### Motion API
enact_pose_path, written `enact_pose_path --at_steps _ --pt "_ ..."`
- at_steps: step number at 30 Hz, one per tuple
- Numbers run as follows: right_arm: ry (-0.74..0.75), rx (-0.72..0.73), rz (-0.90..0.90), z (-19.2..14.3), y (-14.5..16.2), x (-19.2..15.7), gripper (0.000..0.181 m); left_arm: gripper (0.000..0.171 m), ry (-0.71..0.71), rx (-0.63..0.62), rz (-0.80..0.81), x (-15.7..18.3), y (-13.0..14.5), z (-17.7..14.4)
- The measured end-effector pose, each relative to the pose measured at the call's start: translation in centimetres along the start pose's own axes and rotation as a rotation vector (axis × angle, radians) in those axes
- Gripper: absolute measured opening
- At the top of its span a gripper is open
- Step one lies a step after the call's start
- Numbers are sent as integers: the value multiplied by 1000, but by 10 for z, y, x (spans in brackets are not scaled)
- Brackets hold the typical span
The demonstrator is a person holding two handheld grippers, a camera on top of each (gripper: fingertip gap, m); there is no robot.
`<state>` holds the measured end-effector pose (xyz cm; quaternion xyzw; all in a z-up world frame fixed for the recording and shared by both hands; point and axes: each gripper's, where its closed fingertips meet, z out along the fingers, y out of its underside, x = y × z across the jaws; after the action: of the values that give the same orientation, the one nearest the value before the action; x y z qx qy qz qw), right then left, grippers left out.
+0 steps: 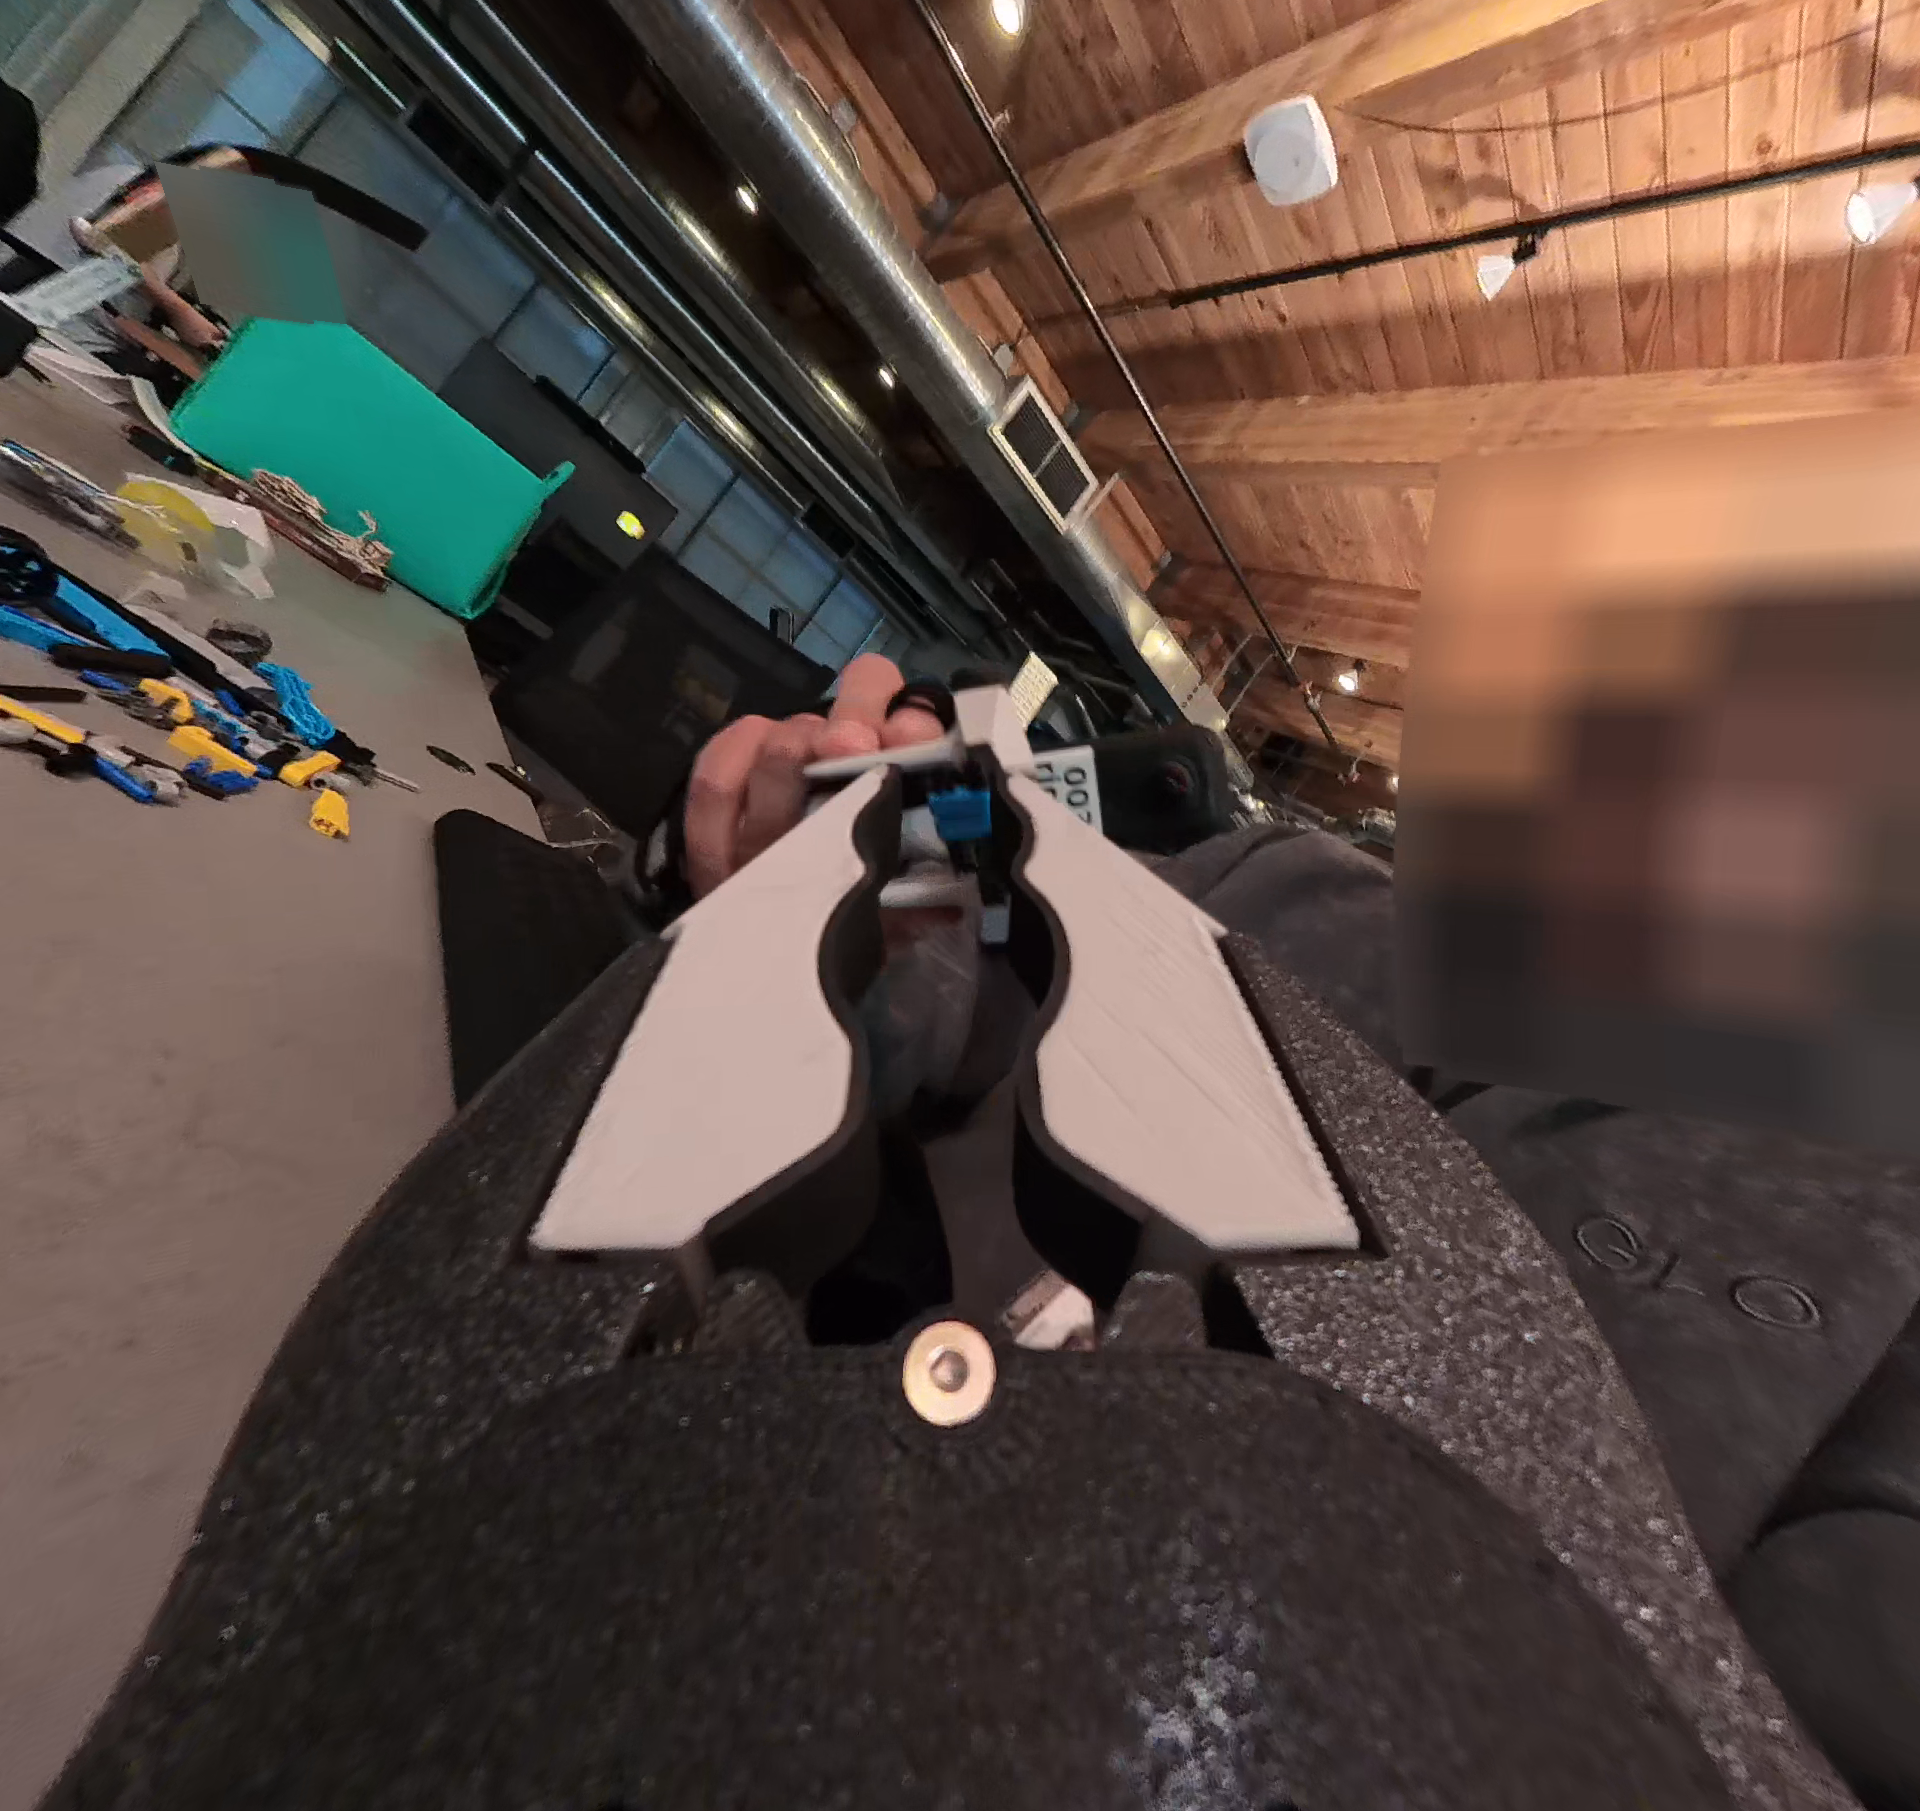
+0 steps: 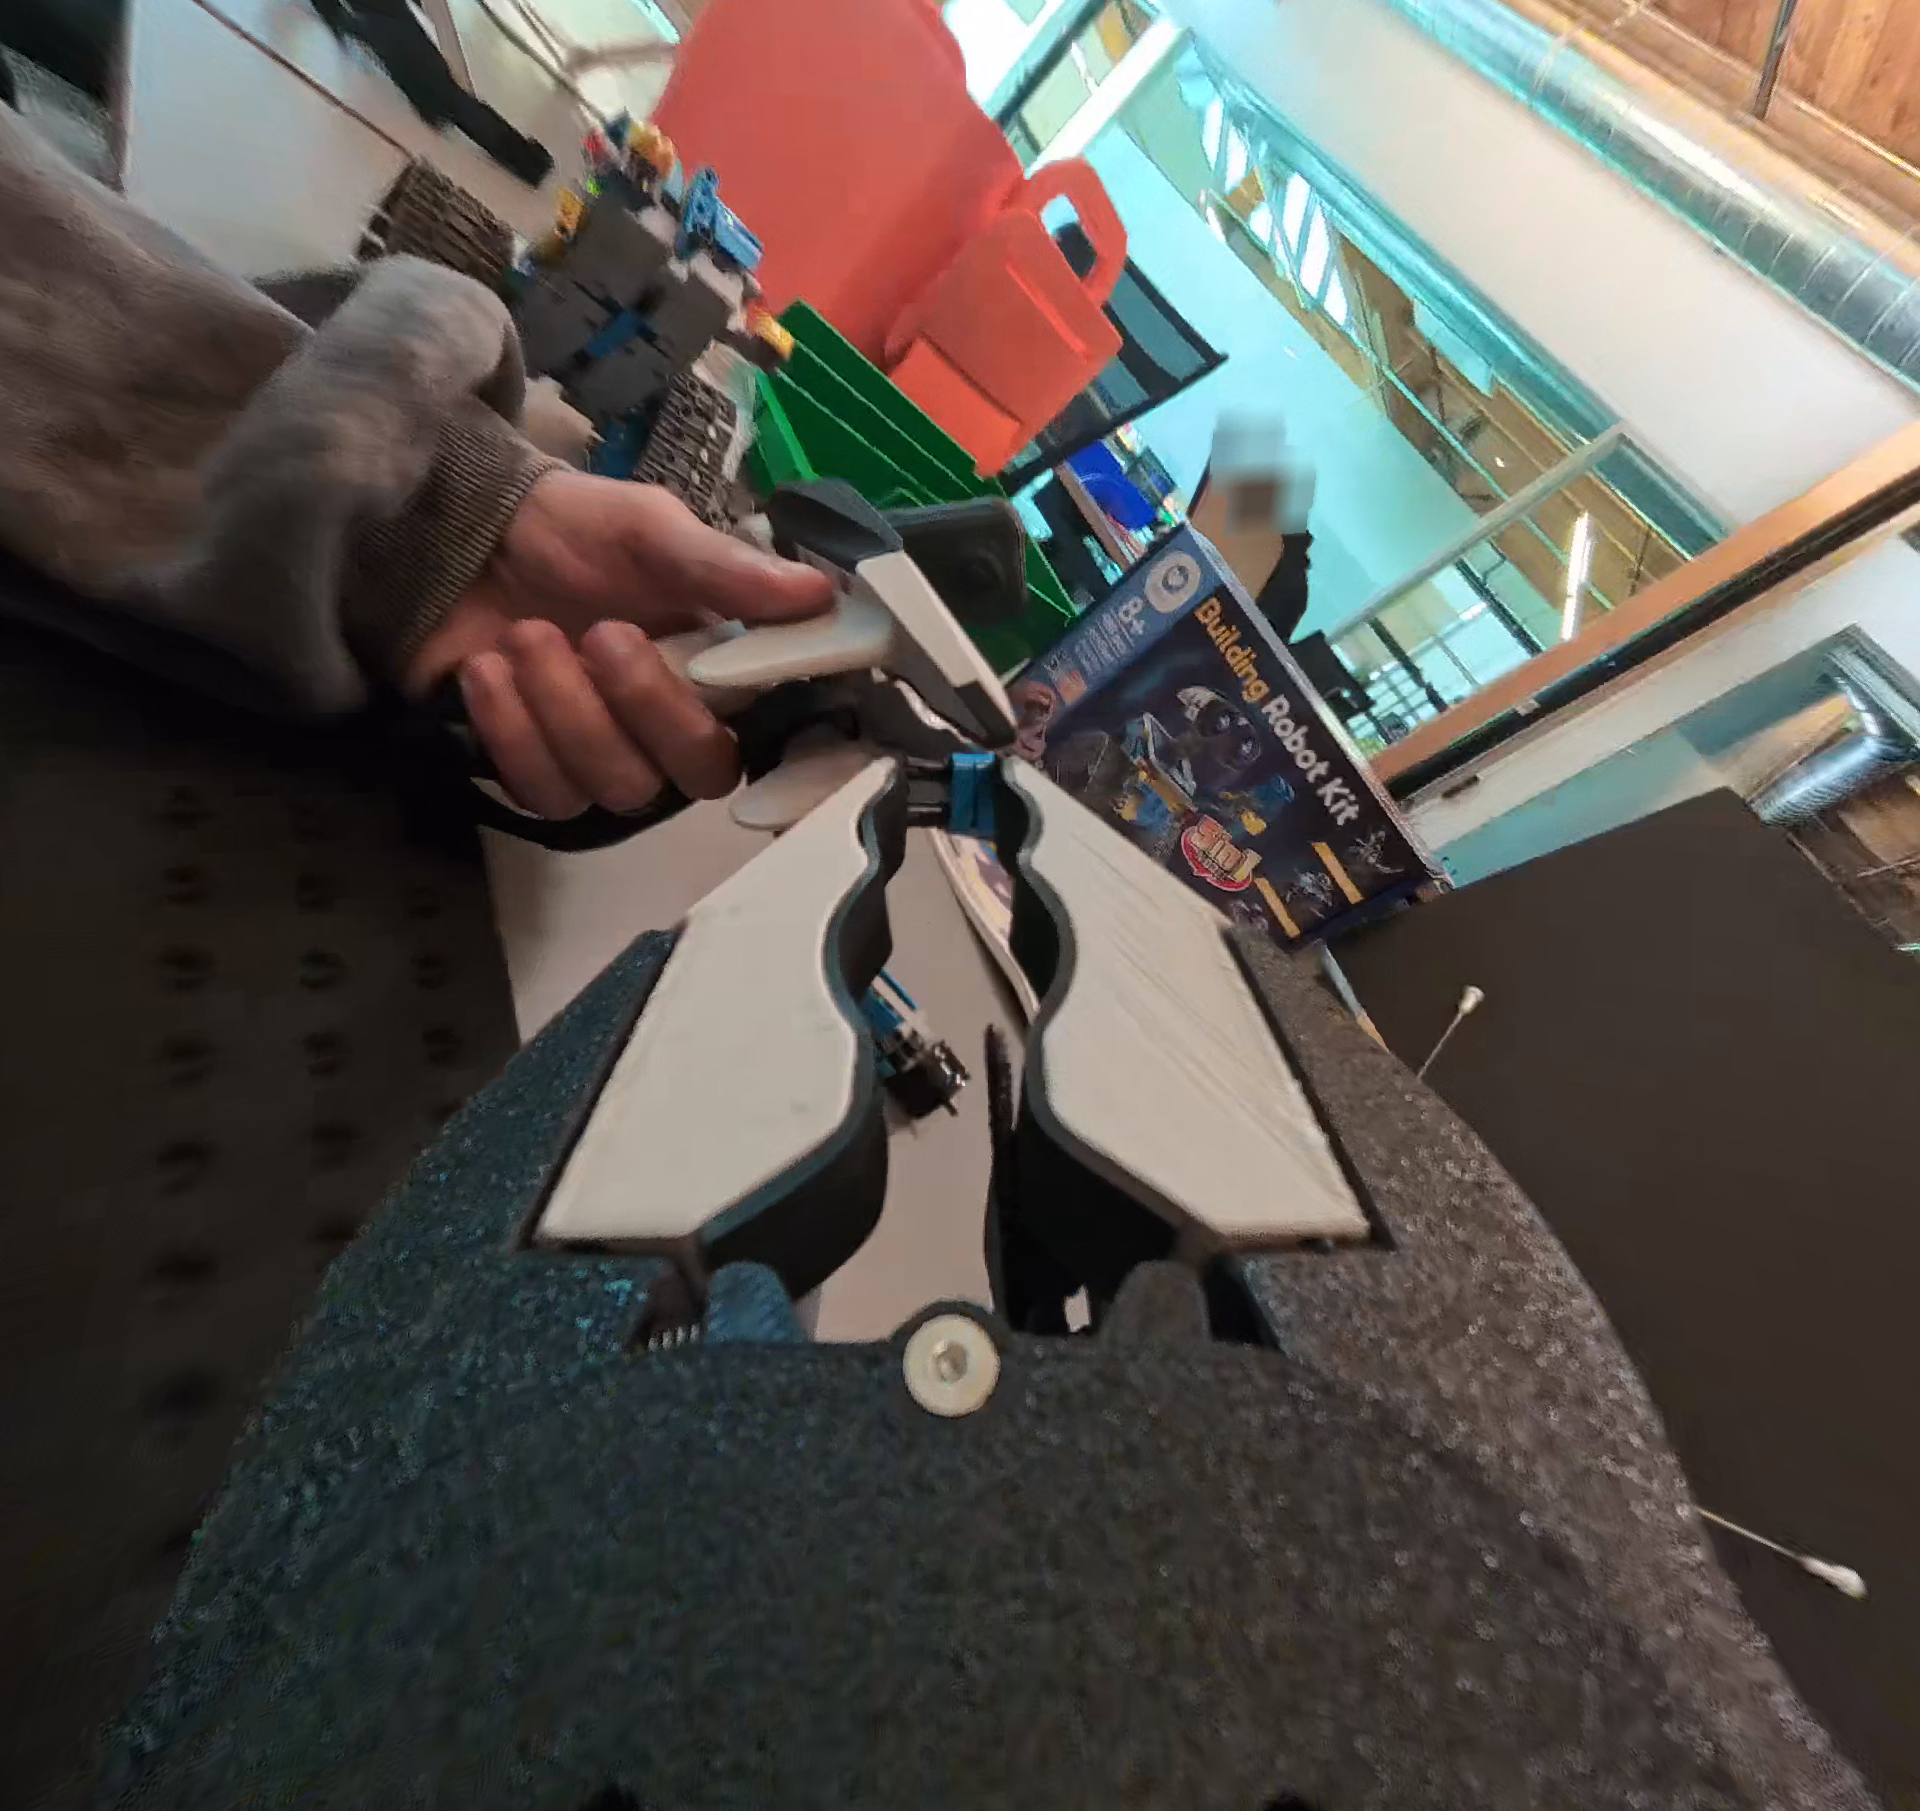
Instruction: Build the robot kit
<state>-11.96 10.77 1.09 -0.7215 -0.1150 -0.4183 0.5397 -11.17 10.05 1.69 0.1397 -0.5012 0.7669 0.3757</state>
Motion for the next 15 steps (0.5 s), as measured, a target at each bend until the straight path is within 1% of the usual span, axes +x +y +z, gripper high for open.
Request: enact_pose_path --at_steps 1,4,7,9,11,15 --pt "18 10 11 -1 0 3 16 16 22 -24 1 4 5 3" --pt "3 59 10 -5 -7 1 16 21 61 -84 4 11 17 10" --pt "-14 70 -9 -4 -9 -5 16 21 82 -88 -3 15 18 12" --pt "-6 76 -49 -3 -9 -7 17 15 78 -100 -7 14 20 12" --pt "0 79 -67 -3 -9 -8 16 15 69 -108 6 13 21 11" --pt "-33 106 -30 -5 -10 -9 16 16 78 -114 10 15 22 12"
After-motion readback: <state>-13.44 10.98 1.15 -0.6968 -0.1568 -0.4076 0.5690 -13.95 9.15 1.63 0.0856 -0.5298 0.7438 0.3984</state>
